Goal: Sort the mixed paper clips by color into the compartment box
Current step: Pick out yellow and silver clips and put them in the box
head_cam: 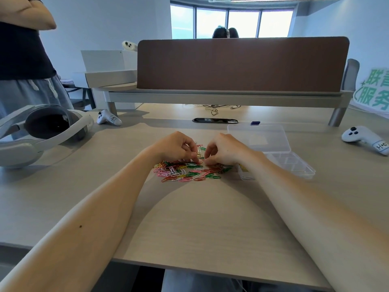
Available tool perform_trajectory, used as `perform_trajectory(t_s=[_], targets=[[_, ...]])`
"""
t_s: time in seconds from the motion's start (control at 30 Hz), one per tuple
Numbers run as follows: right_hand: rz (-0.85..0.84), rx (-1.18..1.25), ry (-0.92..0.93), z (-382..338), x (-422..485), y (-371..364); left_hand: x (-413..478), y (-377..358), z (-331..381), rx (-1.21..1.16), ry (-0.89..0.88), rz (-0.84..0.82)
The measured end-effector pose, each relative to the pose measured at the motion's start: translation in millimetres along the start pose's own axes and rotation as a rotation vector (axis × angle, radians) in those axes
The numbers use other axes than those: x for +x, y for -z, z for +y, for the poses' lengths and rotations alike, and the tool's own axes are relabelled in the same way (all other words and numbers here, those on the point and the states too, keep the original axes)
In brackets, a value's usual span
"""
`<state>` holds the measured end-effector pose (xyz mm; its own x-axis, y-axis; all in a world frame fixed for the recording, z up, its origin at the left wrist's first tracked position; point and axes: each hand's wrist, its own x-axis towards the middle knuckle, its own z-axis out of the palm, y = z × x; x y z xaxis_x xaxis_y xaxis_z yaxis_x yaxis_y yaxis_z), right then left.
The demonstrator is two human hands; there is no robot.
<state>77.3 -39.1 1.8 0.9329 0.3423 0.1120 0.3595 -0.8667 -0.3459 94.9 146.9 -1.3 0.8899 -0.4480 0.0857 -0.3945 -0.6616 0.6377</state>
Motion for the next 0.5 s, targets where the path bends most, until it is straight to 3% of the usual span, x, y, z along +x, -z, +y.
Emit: perform_trajectory(t_s=[0.3, 0.5], targets=[[-0.006, -0.034, -0.025, 0.1, -2.0, 5.4, 2.8, 0.9, -4.5, -0.045, 0.048, 0.096], [-0.042, -0.146, -0.083, 0.7, -1.2, 7.0, 4.0, -1.6, -5.1, 0.129, -0.005, 0.139]])
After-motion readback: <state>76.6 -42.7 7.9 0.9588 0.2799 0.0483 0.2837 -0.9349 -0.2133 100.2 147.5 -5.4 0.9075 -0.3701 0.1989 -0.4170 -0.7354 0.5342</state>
